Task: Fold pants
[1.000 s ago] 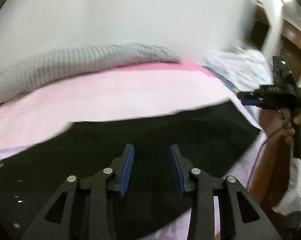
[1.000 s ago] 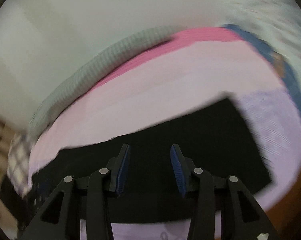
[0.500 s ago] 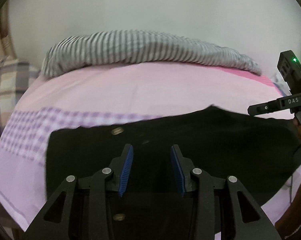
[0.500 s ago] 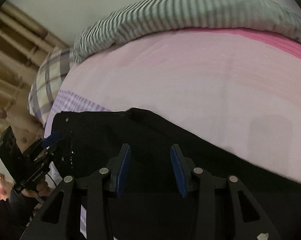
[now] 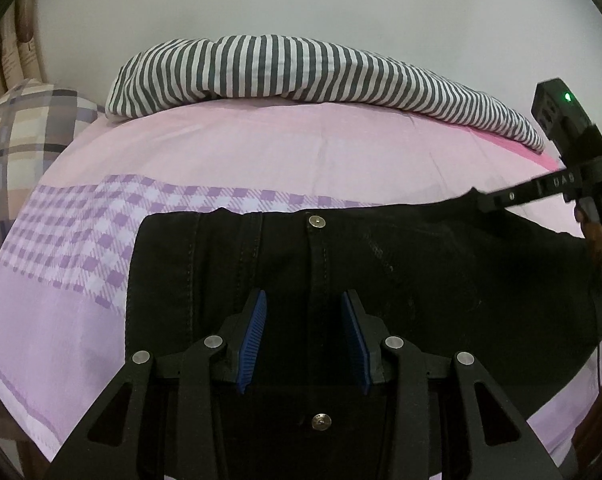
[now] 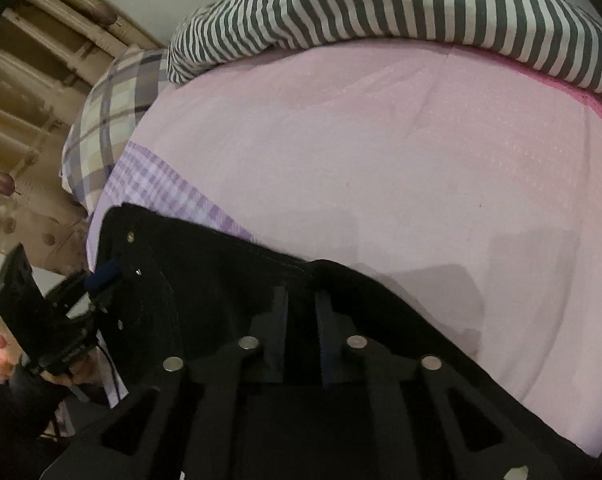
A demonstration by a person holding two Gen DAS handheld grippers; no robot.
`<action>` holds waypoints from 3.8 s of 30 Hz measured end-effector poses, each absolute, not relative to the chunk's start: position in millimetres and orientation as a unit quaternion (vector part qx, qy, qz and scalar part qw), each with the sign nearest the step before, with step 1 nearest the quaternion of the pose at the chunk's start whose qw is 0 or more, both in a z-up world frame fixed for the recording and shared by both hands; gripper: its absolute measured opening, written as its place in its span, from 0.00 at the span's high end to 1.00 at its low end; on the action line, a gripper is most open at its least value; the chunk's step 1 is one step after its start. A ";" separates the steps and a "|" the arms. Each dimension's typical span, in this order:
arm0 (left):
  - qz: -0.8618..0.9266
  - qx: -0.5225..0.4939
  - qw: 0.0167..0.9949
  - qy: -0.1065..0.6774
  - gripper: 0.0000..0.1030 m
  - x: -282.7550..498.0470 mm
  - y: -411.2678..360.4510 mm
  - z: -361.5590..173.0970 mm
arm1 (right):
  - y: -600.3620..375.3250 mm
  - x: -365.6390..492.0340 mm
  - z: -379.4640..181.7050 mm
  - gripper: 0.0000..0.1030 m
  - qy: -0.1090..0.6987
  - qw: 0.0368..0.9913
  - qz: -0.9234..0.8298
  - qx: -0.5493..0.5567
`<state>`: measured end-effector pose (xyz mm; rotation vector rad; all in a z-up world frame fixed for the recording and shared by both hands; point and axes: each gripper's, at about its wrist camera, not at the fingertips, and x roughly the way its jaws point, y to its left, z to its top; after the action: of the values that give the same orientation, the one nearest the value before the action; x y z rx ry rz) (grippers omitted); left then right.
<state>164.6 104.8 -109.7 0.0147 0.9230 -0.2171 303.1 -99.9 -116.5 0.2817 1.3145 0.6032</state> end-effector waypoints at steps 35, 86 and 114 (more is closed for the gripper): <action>-0.313 0.096 0.836 0.441 0.52 211.0 -87.8 -92.7 | -336.0 228.4 -98.0 0.77 0.614 0.772 0.110 0.121; -0.325 0.144 0.839 0.413 0.47 168.6 -167.4 -96.1 | -387.7 106.6 -104.9 0.71 0.515 0.830 -0.129 0.175; -0.326 0.126 0.821 0.451 0.42 136.2 -164.3 -101.3 | -534.3 -31.9 -102.8 0.58 0.467 0.781 -0.161 0.382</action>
<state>136.2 -164.3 -101.3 0.2692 0.9591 -0.6943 -31.9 -534.3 -102.8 0.8244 1.0092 -0.3486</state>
